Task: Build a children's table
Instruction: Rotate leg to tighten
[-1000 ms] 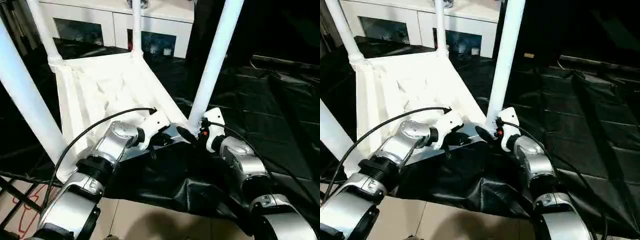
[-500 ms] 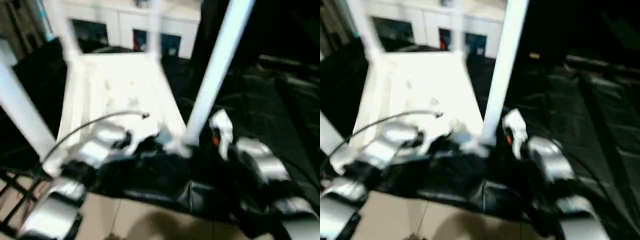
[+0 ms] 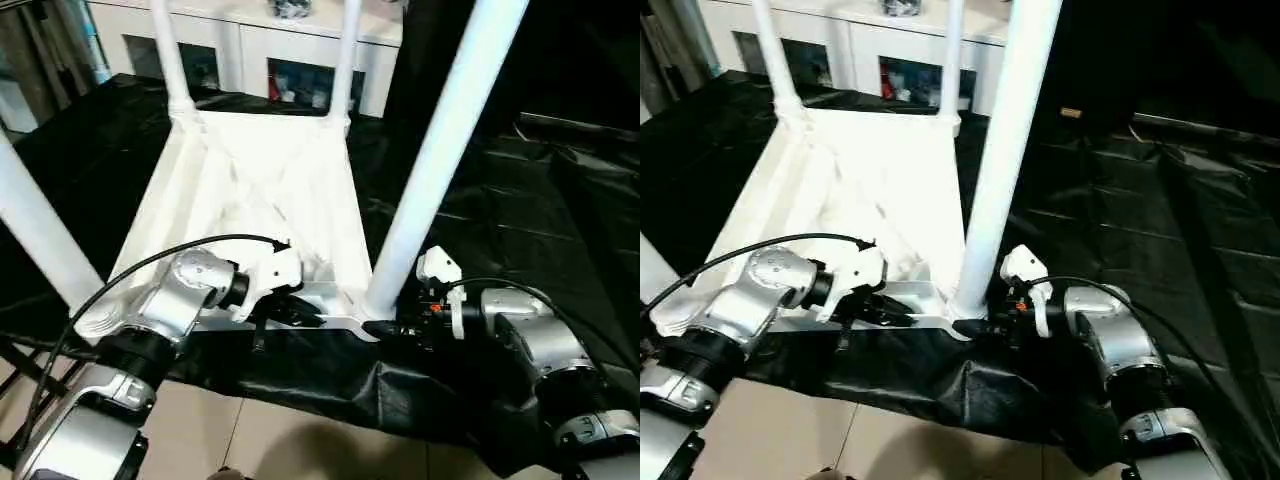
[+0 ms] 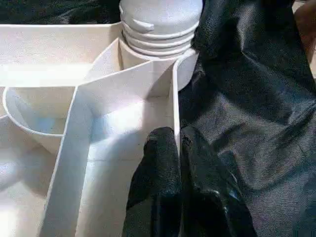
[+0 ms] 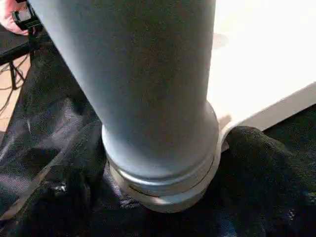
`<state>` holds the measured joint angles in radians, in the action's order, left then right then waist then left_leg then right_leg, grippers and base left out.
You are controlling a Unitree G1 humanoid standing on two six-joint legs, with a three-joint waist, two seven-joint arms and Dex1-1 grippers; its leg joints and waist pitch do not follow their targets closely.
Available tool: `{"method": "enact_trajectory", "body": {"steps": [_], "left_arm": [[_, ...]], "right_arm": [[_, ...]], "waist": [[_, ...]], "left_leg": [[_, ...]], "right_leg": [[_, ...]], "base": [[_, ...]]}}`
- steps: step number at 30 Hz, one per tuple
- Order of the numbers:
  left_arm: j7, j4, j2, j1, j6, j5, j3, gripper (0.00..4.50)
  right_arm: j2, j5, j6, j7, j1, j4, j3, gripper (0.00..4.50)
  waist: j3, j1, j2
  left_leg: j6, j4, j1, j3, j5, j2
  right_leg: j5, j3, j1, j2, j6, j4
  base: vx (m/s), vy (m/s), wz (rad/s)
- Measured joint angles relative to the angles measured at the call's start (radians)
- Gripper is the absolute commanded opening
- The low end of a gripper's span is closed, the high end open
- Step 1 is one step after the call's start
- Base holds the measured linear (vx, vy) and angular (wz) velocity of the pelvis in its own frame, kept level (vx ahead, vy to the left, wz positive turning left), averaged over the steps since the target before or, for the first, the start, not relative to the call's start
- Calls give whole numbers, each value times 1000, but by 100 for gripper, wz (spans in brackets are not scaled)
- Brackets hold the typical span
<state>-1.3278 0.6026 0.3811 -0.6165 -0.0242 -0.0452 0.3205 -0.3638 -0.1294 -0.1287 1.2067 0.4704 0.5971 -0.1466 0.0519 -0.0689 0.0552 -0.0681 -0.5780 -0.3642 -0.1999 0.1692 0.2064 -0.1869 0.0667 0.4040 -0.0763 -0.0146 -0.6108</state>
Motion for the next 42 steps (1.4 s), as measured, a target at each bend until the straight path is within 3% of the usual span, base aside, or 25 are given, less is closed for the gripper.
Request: {"method": "enact_trajectory", "body": {"steps": [12, 14, 17, 19, 36, 37, 42], "left_arm": [[3, 7, 5, 2, 0, 0, -9, 0], [3, 9, 5, 2, 0, 0, -9, 0], [3, 9, 4, 1, 2, 0, -9, 0], [2, 8, 4, 1, 4, 0, -9, 0], [1, 8, 0, -1, 10, -3, -5, 0], [0, 8, 0, -1, 11, -3, -4, 0], [2, 9, 0, -1, 11, -4, -3, 0]], "right_arm": [[-1, -3, 8, -3, 0, -1, -3, 323], [3, -5, 2, -8, 0, -1, -1, 370], [15, -17, -22, -16, 0, -1, 4, 383], [15, -17, -20, -20, 0, -1, 2, 415], [43, -36, 97, -3, -1, -48, -1, 415], [43, -36, 99, -2, -1, -48, -1, 391], [39, -35, 100, 2, -1, -48, -6, 360]], "waist": [[0, 14, 0], [0, 15, 0], [0, 12, 0], [0, 9, 0], [-1, 4, -2], [-1, 4, -1], [-1, 5, -1]], "left_leg": [[0, -1, 0, 0, 0, 0], [0, -1, 0, 0, 0, 0], [0, -1, 0, 0, 0, 0], [0, -1, 0, 0, 0, 0], [0, -1, 0, 0, 0, 0], [0, -1, 0, 0, 0, 0], [0, -1, 0, 0, 0, 0]], "right_leg": [[-1, 0, 0, 0, 2, 0], [-1, 0, 0, 0, 2, 0], [1, 0, 0, 0, 0, -1], [1, 0, 0, 0, -1, -1], [1, 0, 0, 0, -1, 0], [1, 0, 0, 0, -1, 0], [1, 0, 0, 0, -1, -1]], "base": [[0, 0, 0], [0, 0, 0], [0, 0, 0], [0, 0, 0], [0, 0, 0], [0, 0, 0], [0, 0, 0]]}}
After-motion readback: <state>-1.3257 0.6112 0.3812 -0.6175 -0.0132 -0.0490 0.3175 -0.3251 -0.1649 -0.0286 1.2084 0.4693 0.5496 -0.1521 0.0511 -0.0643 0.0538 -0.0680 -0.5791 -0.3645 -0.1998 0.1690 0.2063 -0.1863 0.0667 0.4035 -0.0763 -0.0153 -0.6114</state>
